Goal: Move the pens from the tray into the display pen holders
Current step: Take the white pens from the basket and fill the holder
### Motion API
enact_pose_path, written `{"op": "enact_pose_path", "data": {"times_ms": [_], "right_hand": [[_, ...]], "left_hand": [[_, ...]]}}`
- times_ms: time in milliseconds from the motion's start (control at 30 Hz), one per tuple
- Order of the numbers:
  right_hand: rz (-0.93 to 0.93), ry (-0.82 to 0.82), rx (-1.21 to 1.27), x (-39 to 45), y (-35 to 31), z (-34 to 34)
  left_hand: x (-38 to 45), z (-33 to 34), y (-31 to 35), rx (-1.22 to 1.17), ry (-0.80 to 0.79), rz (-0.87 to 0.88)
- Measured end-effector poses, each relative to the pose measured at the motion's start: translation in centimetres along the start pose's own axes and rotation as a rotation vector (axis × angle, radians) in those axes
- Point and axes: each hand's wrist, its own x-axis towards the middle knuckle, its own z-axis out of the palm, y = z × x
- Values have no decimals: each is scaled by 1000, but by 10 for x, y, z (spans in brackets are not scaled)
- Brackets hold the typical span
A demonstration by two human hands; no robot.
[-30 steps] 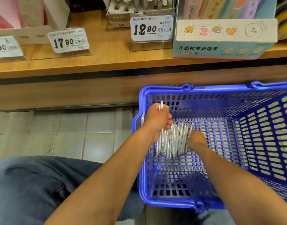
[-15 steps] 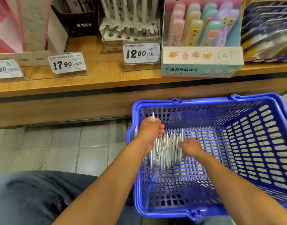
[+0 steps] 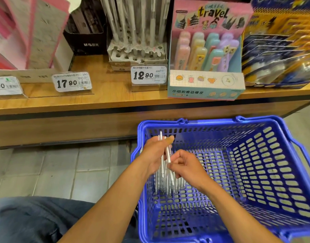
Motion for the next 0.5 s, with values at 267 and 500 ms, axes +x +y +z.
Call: {"op": "enact_pose_path", "data": {"times_ms": [267, 500], "right_hand": [[58, -16, 146, 29, 25, -12], [487, 281, -420, 69, 126, -39]], "left_hand": [[10, -4, -3, -11, 90, -12], [8, -4, -1, 14, 67, -12]]}}
